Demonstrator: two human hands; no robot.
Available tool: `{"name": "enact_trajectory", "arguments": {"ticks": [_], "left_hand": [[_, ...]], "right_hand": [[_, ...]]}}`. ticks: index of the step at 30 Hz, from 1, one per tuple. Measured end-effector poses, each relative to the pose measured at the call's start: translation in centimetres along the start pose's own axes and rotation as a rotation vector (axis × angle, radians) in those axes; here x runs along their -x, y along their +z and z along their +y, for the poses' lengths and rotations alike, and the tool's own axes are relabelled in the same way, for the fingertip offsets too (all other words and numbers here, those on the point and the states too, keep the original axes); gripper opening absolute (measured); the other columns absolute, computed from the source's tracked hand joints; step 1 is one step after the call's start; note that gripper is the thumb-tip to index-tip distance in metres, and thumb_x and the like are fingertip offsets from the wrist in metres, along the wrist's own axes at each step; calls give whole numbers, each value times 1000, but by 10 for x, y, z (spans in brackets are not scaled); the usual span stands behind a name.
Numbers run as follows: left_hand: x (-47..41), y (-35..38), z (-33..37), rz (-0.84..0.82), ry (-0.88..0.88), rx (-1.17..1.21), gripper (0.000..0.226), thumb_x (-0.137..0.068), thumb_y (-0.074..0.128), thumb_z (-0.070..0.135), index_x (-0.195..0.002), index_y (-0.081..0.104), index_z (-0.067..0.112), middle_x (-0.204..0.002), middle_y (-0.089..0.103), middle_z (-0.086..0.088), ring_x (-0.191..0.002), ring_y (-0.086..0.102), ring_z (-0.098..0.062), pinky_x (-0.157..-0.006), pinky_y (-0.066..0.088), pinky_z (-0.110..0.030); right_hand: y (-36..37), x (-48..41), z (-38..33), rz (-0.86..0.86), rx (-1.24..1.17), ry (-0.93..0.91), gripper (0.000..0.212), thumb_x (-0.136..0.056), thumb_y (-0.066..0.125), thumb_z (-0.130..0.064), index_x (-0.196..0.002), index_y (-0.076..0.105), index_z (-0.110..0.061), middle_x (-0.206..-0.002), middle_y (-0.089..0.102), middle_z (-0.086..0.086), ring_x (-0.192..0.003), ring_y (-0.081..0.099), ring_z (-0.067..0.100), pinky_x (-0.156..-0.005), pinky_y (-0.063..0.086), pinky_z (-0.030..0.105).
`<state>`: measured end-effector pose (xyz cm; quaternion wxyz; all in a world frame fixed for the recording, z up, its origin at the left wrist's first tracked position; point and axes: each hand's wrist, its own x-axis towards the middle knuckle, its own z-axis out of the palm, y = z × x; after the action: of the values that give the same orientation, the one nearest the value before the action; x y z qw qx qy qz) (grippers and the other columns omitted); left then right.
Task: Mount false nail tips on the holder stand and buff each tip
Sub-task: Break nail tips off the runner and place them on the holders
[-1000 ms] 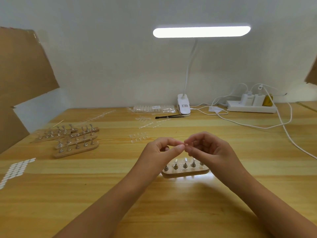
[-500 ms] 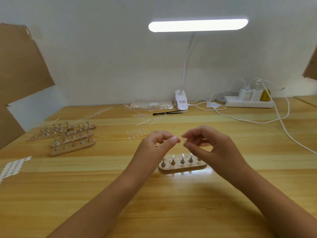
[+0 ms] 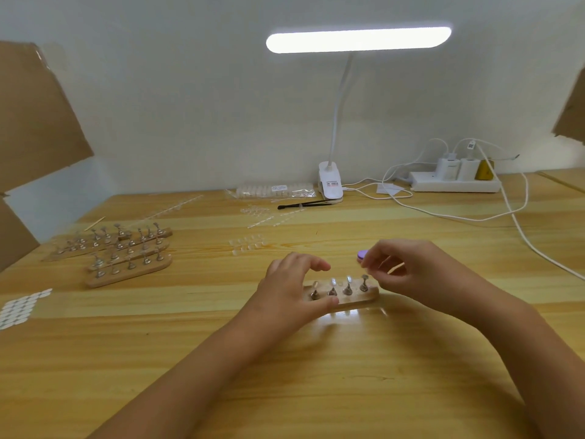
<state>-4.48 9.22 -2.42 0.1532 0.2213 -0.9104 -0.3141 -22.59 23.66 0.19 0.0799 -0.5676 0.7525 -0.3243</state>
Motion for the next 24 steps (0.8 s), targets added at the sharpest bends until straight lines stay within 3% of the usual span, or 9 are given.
{"name": "enact_trajectory", "arguments": {"ticks": [7,14,24], "left_hand": [[-4,1,-7,4,-26,7,40,-85,72,42,-116,47,46,-116,51,26,-121,38,-1,-90,34,-19],[-5,1,-9,-8,-33,3,41,-86,72,40,-121,50,40,-116,54,23,-121,39,-3,-97,38,-24],[-4,2,-8,-19,-37,-11,43,-87,71,41,-124,50,40,-118,54,23,-122,38,-3,-97,40,-25]], "right_hand": [[3,0,-1,-28,-30,-8,20,-89,70,-12,-87,67,-32,-102,72,-8,-85,65,-1,-77,55,21],[3,0,-2,-58,-4,6,15,-90,69,-11,-95,71,-25,-93,70,-12,-87,64,-3,-82,54,21],[3,1,-3,-95,5,42,20,-92,66,-15,-101,67,-32,-93,68,-13,-90,64,-1,-85,53,25]]}}
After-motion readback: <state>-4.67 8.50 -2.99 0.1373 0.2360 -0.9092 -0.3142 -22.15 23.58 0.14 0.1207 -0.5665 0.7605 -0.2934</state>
